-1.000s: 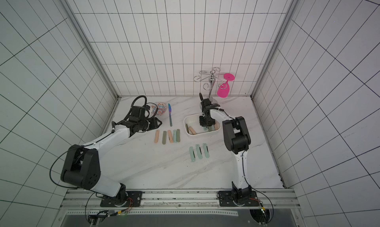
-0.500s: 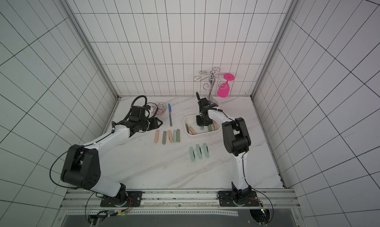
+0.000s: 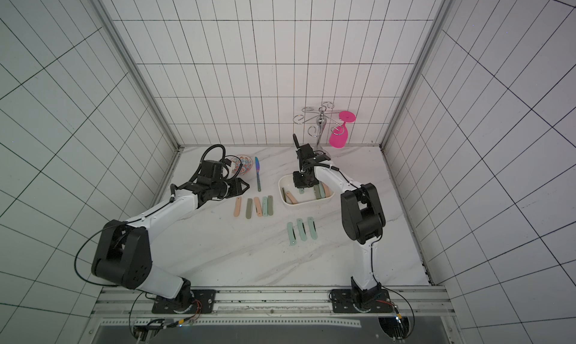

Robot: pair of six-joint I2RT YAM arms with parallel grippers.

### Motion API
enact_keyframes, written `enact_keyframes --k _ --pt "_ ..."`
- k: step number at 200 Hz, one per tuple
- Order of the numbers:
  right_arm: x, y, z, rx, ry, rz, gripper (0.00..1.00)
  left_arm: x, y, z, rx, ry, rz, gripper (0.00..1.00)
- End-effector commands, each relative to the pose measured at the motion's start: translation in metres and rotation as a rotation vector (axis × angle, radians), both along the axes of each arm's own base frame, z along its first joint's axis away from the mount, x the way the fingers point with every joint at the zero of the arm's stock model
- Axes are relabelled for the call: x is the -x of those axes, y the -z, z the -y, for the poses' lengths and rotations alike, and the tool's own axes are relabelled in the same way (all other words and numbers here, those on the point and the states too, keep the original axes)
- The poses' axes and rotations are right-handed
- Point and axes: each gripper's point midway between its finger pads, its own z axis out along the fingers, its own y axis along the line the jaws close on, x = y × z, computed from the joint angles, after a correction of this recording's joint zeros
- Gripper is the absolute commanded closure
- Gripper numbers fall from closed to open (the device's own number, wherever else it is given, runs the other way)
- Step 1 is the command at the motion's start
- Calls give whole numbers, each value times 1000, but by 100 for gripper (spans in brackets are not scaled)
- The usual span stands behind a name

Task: Take the fruit knife out of the storage box
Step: Pick up the fruit knife from the storage box, then place the fruit knife at the center of the board.

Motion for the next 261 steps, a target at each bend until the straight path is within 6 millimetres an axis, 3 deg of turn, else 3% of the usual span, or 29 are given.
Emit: enact_keyframes --k 1,34,89,136,178,205,261 --pt "8 -40 -10 -32 -30 34 100 -5 -27 5 20 17 84 54" --pt "37 -52 -20 -43 -79 15 100 0 -28 3 -4 19 89 53" --pt "102 -65 -37 -52 -149 -14 100 8 -30 -4 -39 12 92 53" --pt "160 -49 -46 -34 -201 -71 100 13 -35 -9 -58 1 99 53" --pt "204 -16 -56 -22 -225 -143 100 14 -36 -14 -77 -11 105 53" --pt "216 6 -63 -28 -204 -196 100 12 -38 -13 -78 -4 107 53" --pt "211 43 -81 -21 -179 -247 100 15 -37 -9 -68 23 92 53"
